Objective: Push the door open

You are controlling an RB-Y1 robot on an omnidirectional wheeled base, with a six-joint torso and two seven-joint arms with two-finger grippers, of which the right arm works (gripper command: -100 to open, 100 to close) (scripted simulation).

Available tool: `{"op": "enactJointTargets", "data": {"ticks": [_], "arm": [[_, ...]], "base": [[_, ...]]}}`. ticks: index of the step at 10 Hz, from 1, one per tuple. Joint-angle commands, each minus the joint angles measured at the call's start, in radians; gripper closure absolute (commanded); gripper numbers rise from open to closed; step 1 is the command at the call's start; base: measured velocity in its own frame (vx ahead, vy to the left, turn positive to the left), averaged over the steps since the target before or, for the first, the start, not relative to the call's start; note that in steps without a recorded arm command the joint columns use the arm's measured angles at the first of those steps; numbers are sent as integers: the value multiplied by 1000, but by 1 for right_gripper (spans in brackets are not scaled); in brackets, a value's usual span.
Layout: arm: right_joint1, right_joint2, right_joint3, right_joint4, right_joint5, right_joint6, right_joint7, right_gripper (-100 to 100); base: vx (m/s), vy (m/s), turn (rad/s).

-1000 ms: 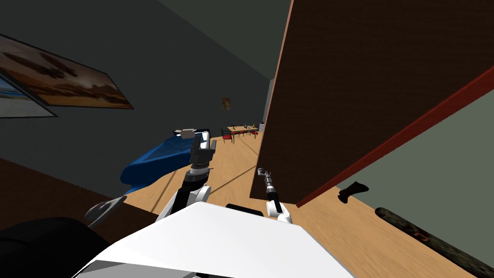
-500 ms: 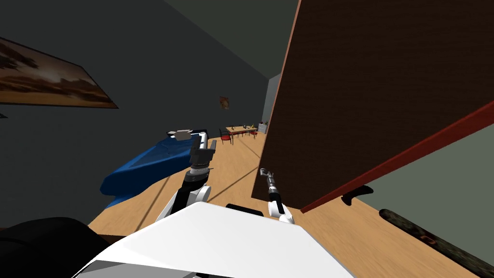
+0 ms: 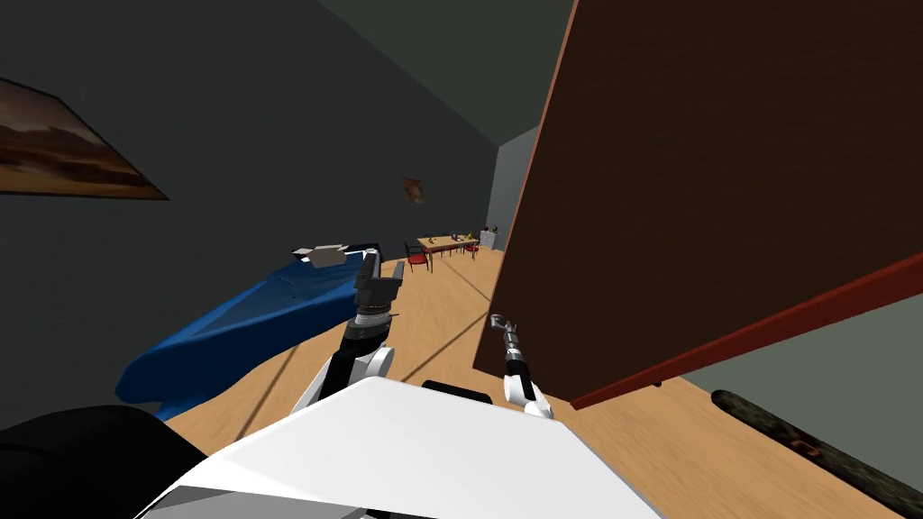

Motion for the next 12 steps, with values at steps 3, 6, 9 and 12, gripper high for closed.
{"op": "enactJointTargets", "data": {"ticks": [3, 6, 9, 12], "arm": [[-3, -9, -43, -1, -23, -6, 11, 100], [-3, -2, -68, 0, -36, -6, 20, 100], [-3, 7, -90, 2, -48, -7, 28, 100], [12, -12, -119, -7, -64, -4, 35, 100]], "base": [[183, 112, -72], [153, 101, -67], [156, 78, -54], [133, 23, -52]]}}
